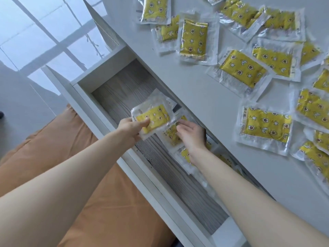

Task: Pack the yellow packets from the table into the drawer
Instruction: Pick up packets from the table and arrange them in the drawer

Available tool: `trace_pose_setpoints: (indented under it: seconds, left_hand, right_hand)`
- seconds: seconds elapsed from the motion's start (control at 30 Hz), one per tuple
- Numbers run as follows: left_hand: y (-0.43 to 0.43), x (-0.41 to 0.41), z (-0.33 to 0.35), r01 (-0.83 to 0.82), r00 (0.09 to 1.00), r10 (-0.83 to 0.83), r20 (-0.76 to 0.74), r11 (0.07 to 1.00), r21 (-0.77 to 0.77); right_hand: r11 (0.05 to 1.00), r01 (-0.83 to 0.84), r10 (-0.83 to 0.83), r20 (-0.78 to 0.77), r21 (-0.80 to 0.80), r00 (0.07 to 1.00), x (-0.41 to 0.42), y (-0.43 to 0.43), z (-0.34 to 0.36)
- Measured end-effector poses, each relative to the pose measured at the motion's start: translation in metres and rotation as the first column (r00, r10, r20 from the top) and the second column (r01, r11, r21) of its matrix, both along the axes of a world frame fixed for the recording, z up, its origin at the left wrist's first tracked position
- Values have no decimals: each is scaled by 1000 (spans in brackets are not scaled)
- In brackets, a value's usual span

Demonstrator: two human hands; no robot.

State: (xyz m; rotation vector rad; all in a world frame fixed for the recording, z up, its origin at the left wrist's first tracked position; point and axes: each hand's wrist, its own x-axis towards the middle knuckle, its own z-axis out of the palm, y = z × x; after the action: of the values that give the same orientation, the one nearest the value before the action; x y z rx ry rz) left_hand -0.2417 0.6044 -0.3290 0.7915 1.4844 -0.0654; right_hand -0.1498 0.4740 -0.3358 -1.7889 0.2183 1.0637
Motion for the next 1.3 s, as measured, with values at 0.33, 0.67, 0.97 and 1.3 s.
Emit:
trace_pose_setpoints:
  seconds: [0.33, 0.67, 0.97, 1.3]
  left_hand:
    - [0, 29, -40, 35, 976, 37, -215, 947, 320]
    - [-3, 27, -40, -238, 963, 257, -83, 953, 188]
    - [-6, 30, -31, -142, 987, 153, -50, 974, 176]
    - [-24, 2, 58, 4, 999, 2, -32, 983, 184]
  right_hand:
    - [548, -660, 822, 476, -514, 312, 11, -19, -40]
    - [539, -688, 822, 483, -485, 302, 14, -19, -43]
    - [533, -679, 818, 512, -506, 260, 14, -20, -42]
    - [603, -726, 796, 319, -331, 515, -3, -36, 32]
